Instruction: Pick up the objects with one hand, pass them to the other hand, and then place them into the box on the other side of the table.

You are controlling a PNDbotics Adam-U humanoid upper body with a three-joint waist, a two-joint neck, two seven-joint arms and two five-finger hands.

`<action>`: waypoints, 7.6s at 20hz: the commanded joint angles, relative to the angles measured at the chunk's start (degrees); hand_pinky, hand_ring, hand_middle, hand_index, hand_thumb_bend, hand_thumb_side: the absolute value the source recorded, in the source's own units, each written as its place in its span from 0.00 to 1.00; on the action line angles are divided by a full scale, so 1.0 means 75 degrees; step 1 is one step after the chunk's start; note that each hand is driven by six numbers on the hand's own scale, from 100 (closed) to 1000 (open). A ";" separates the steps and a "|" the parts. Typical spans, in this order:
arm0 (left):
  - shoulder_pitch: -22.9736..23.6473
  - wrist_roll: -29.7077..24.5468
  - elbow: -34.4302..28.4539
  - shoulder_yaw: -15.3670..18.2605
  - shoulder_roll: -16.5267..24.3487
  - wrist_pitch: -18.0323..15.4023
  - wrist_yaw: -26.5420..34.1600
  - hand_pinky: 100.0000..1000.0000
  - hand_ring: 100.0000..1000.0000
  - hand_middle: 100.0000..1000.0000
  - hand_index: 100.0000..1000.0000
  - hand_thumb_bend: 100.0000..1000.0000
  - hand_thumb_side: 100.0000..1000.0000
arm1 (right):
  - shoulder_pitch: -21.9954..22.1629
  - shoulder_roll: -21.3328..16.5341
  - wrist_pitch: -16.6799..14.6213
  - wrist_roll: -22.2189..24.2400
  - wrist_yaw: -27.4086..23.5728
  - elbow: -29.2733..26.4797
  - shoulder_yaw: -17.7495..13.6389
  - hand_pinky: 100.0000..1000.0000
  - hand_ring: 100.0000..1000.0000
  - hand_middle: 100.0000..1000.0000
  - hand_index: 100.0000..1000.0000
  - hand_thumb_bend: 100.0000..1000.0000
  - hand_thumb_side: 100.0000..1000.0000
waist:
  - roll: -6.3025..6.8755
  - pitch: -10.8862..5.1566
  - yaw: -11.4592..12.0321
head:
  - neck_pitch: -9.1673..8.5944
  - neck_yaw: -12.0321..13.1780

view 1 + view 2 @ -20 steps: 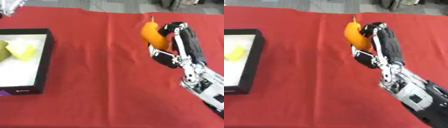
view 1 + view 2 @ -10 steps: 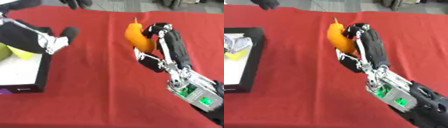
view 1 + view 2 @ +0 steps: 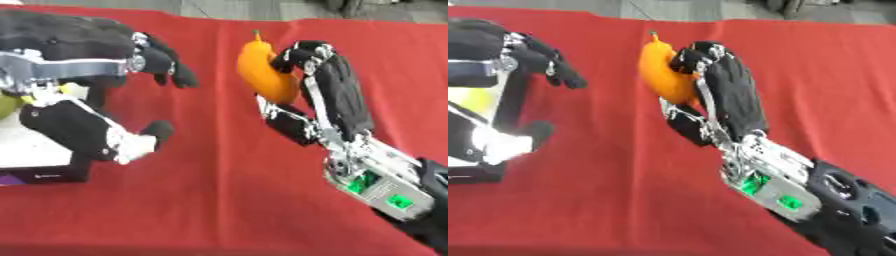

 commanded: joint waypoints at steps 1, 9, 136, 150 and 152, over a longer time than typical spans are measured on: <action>-0.0204 0.0071 -0.0046 -0.0136 -0.0040 0.0281 -0.0196 0.81 0.75 0.75 0.92 0.00 0.44 | -0.0130 0.0016 0.1254 -0.1125 0.0369 -0.0074 0.0057 0.22 0.54 0.31 0.44 0.03 0.00 | 0.0038 -0.0169 0.0005 | 0.0041 -0.0034; -0.0291 0.0742 -0.0046 -0.0658 -0.0316 0.1107 -0.0148 0.81 0.75 0.77 1.00 0.00 0.44 | -0.0219 0.0262 0.1095 -0.1500 -0.0219 -0.0074 0.0315 0.18 0.54 0.30 0.43 0.00 0.00 | 0.0038 -0.0154 -0.0003 | 0.0050 -0.0040; 0.0865 0.1836 -0.0046 -0.0891 0.0022 0.1511 -0.0911 0.93 0.80 0.75 1.00 0.00 0.88 | -0.0295 0.0564 0.0645 -0.2663 0.0917 -0.0074 0.1544 0.22 0.53 0.29 0.42 0.02 0.00 | -0.0018 0.0044 0.0006 | -0.0035 -0.0260; 0.0774 0.1500 -0.0046 -0.0812 -0.0084 0.1375 -0.0909 0.92 0.79 0.74 0.98 0.00 1.00 | -0.0257 0.0550 0.0567 -0.2663 0.0932 -0.0074 0.1618 0.21 0.53 0.29 0.42 0.02 0.00 | -0.0049 0.0035 0.0020 | -0.0021 -0.0245; 0.0729 0.1529 -0.0046 -0.0823 -0.0139 0.1447 -0.0942 0.91 0.78 0.73 0.96 0.00 1.00 | -0.0271 0.0555 0.0554 -0.2663 0.0947 -0.0074 0.1624 0.21 0.53 0.29 0.42 0.02 0.00 | -0.0056 0.0033 0.0026 | -0.0010 -0.0244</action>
